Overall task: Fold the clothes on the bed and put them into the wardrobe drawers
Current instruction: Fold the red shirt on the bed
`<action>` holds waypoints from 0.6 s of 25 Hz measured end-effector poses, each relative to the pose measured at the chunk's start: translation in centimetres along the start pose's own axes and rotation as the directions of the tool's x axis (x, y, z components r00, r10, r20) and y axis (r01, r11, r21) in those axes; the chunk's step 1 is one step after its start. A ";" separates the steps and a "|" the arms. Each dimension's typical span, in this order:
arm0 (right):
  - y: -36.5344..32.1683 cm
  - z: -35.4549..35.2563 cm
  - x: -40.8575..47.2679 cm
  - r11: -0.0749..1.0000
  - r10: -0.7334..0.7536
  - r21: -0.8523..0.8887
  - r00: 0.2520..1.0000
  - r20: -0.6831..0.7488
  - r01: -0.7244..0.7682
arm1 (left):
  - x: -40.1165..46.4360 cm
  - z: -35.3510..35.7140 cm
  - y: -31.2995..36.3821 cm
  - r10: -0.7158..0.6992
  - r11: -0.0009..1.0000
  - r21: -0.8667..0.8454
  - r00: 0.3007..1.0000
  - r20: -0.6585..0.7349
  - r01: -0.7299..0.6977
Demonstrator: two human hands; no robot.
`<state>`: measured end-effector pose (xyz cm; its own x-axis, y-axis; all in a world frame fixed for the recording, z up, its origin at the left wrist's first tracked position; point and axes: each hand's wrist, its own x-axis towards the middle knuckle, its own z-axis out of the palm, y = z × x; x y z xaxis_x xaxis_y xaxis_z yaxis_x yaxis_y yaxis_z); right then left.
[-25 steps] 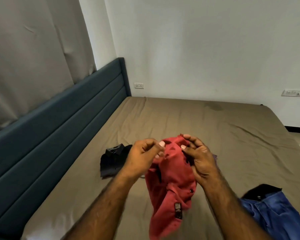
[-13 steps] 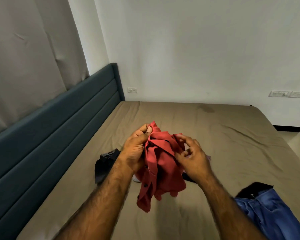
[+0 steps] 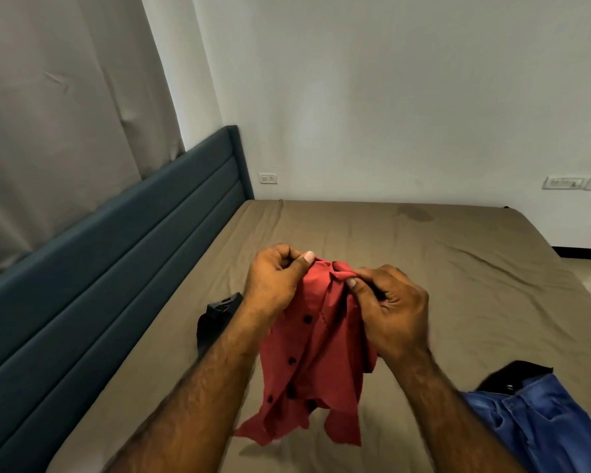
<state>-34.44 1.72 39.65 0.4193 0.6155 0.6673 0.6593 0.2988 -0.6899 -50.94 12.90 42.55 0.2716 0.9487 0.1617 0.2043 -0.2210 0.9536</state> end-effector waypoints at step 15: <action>0.1 -2.8 4.1 0.612 0.567 0.378 0.719 0.402 -0.694 | -2.8 3.3 -0.2 0.055 0.987 -0.160 0.982 0.181 -0.026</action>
<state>-30.91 2.23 43.03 0.4248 0.9050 -0.0241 -0.1232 0.0315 -0.9919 -48.65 9.58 41.09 0.4481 0.8785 0.1654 0.0445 -0.2067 0.9774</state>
